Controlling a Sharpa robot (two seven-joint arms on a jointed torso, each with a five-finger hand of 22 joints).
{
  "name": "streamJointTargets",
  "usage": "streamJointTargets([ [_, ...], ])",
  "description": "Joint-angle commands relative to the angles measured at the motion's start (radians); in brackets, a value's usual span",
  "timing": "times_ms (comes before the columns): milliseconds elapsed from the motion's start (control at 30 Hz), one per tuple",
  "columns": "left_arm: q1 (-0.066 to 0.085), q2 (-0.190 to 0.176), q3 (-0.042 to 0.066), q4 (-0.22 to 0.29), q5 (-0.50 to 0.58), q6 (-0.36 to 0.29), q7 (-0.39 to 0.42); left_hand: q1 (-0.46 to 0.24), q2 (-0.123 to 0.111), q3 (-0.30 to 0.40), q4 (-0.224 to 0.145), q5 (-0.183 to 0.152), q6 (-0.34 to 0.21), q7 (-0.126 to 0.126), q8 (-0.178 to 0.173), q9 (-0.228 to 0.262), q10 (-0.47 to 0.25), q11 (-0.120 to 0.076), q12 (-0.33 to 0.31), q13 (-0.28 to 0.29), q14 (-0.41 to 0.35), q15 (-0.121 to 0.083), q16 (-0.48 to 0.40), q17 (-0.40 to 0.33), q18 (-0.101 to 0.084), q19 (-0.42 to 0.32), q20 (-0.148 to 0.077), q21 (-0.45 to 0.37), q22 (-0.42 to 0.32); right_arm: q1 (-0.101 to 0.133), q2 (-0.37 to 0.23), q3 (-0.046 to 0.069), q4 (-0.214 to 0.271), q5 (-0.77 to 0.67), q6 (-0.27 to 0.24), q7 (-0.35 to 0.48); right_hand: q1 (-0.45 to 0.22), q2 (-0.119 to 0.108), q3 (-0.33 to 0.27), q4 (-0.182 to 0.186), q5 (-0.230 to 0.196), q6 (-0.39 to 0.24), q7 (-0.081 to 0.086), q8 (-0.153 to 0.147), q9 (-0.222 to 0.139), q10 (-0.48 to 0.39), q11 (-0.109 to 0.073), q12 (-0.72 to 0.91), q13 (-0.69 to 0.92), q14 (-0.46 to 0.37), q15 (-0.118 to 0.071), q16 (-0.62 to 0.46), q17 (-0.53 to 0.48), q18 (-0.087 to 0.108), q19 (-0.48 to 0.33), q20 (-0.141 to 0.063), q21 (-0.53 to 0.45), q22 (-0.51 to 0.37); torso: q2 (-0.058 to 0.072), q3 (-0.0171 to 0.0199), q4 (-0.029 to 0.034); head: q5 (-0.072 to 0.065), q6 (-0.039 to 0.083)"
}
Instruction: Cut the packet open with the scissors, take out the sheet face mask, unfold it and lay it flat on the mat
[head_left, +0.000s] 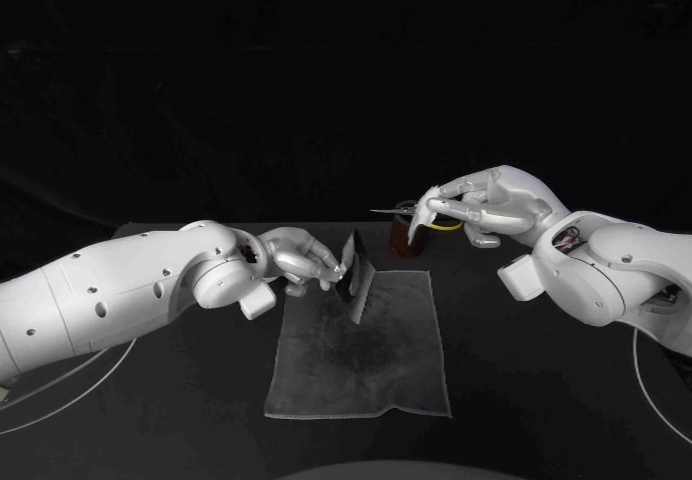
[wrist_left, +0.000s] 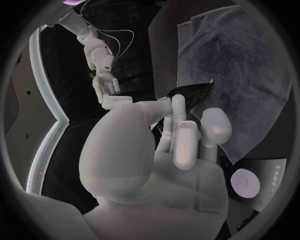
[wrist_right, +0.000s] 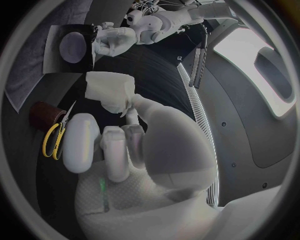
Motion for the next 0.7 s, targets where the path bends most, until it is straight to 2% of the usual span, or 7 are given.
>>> streamJointTargets([
  [33,0.028,-0.022,0.005,-0.003,0.081,0.072,0.032,-0.003,0.01,0.006,-0.002,0.003,0.005,0.002,0.003,0.094,0.004,-0.003,0.0,0.001,0.006,0.003,0.007,0.004,-0.008,0.005,0.0,0.006,0.003,0.002,-0.002,0.001,-0.003,0.046,0.021,0.034,-0.009,0.004,0.063,-0.06,0.002,0.009,-0.002,0.019,0.029,0.087,-0.006,-0.005,0.215,0.106,-0.006,0.003,0.263,-0.002,0.003,-0.002,-0.002,0.176,-0.004,0.0026,0.0007,0.003,0.001],
  [233,0.08,-0.094,0.01,0.025,0.169,0.126,0.009,-0.004,0.01,0.006,-0.002,0.003,0.005,0.002,0.003,0.095,0.004,-0.003,0.0,0.001,0.005,0.003,0.006,0.002,-0.008,0.004,0.0,0.005,0.002,0.002,0.013,-0.002,-0.024,0.051,0.022,0.032,-0.009,0.004,0.063,-0.06,0.002,0.009,-0.002,0.019,0.029,0.087,-0.006,-0.005,0.215,0.106,-0.006,0.003,0.263,-0.002,0.003,-0.002,-0.002,0.176,-0.003,0.0013,-0.0028,0.017,0.011],
  [367,0.108,-0.152,0.013,0.033,0.198,0.132,-0.006,-0.004,0.009,0.006,-0.002,0.003,0.005,0.002,0.003,0.095,0.004,-0.003,0.0,0.001,0.006,0.003,0.006,0.004,-0.008,0.004,0.0,0.006,0.003,-0.002,0.024,-0.006,-0.039,0.05,0.023,0.03,-0.011,0.004,0.065,-0.062,0.002,0.008,-0.001,0.02,0.029,0.087,-0.006,-0.005,0.215,0.106,-0.006,0.003,0.263,-0.003,0.003,-0.002,-0.001,0.177,-0.008,0.0015,-0.0002,0.023,0.006],
  [467,0.118,-0.183,0.013,0.024,0.208,0.128,-0.011,-0.004,0.009,0.006,-0.002,0.003,0.005,0.002,0.003,0.095,0.004,-0.003,0.0,0.001,0.007,0.003,0.007,0.007,-0.009,0.006,0.0,0.007,0.005,-0.007,0.034,-0.01,-0.048,0.048,0.024,0.028,-0.012,0.004,0.066,-0.062,0.002,0.008,-0.001,0.02,0.029,0.087,-0.006,-0.003,0.215,0.106,-0.006,0.003,0.263,-0.003,0.004,-0.002,0.0,0.177,-0.011,0.0023,0.0025,0.032,0.004],
  [567,0.124,-0.207,0.014,0.003,0.214,0.109,-0.007,-0.005,0.009,0.006,-0.002,0.003,0.005,0.002,0.003,0.095,0.005,-0.003,0.0,0.002,0.008,0.003,0.008,0.009,-0.009,0.007,0.0,0.008,0.006,-0.016,0.046,-0.012,-0.058,0.045,0.026,0.026,-0.012,0.004,0.066,-0.062,0.002,0.008,-0.001,0.02,0.029,0.087,-0.006,-0.003,0.215,0.106,-0.006,0.003,0.263,-0.003,0.004,-0.002,0.0,0.177,-0.013,0.0012,0.0046,0.04,0.003],
  [667,0.126,-0.217,0.013,-0.021,0.215,0.092,-0.001,-0.007,0.008,0.006,-0.003,0.003,0.006,0.002,0.004,0.096,0.006,-0.003,0.001,0.002,0.009,0.003,0.009,0.011,-0.009,0.007,0.0,0.009,0.007,-0.021,0.056,-0.013,-0.067,0.044,0.027,0.024,-0.012,0.004,0.066,-0.062,0.002,0.008,-0.001,0.02,0.029,0.087,-0.006,-0.003,0.215,0.106,-0.006,0.003,0.263,-0.003,0.004,-0.002,0.0,0.177,-0.014,0.0004,0.0061,0.046,0.001],
  [700,0.127,-0.22,0.013,-0.032,0.215,0.086,0.001,-0.007,0.008,0.006,-0.003,0.003,0.006,0.002,0.004,0.096,0.006,-0.003,0.001,0.002,0.009,0.003,0.009,0.011,-0.009,0.007,0.0,0.009,0.007,-0.023,0.06,-0.014,-0.07,0.043,0.028,0.024,-0.012,0.004,0.066,-0.062,0.002,0.008,-0.001,0.02,0.029,0.087,-0.006,-0.003,0.215,0.106,-0.006,0.003,0.263,-0.003,0.004,-0.002,0.0,0.177,-0.015,0.0009,0.0069,0.053,0.002],
])
